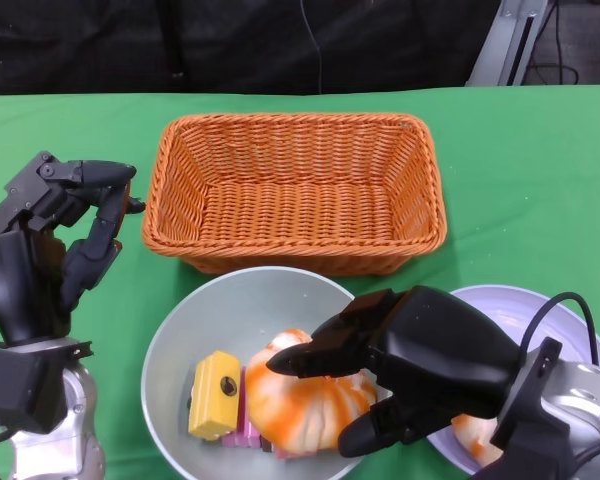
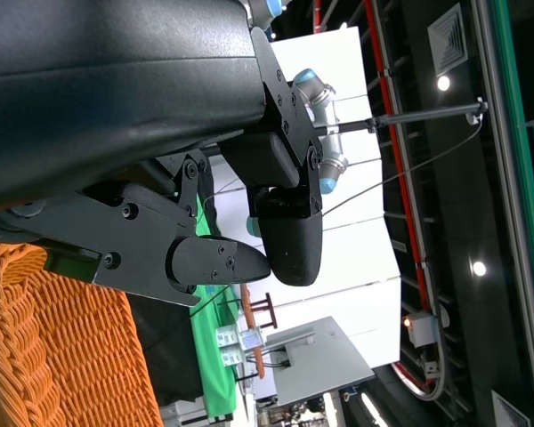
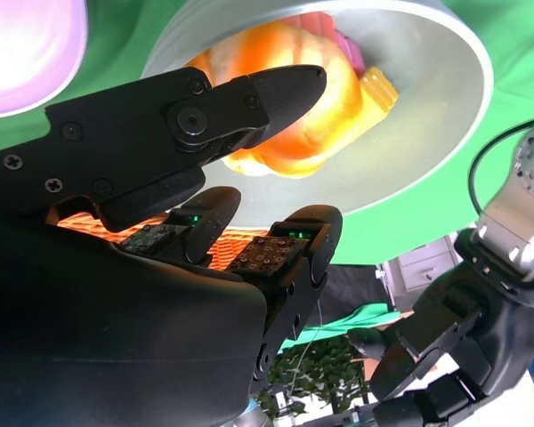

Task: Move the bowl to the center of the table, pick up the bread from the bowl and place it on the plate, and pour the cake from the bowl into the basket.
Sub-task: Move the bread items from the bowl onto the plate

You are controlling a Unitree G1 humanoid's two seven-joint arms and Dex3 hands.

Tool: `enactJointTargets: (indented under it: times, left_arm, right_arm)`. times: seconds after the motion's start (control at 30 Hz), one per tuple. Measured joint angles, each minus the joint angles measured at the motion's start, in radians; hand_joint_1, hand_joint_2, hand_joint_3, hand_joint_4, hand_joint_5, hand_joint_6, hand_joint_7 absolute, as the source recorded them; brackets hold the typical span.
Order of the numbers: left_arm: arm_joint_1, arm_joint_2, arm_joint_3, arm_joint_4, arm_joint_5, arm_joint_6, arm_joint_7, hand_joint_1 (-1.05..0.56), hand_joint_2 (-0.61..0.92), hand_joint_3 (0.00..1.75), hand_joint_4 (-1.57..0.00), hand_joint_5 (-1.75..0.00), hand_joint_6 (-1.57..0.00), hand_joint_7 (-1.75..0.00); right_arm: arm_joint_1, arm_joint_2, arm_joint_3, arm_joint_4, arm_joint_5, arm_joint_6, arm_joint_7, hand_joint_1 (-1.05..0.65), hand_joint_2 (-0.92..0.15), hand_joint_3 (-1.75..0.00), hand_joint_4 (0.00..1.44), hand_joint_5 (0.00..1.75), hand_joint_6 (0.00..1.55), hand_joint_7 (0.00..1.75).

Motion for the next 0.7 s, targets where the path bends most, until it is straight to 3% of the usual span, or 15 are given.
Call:
enactJointTargets:
  times: [0.4, 0.7]
  left_arm:
    - [0.000, -0.005, -0.004, 0.000, 0.008, 0.000, 0.015, -0.16, 0.92, 0.34, -0.75, -1.34, -0.85, -1.00]
    - [0.000, -0.008, -0.004, -0.002, 0.022, 0.000, 0.035, -0.16, 0.92, 0.35, -0.76, -1.34, -0.85, -1.00]
  right_arm:
    - [-0.006, 0.000, 0.026, 0.025, 0.054, -0.016, 0.036, -0.88, -0.92, -0.05, 0.93, 0.31, 0.64, 0.01]
    - [-0.010, 0.001, 0.039, 0.045, -0.022, -0.024, -0.004, -0.88, -0.92, -0.05, 0.89, 0.33, 0.66, 0.01]
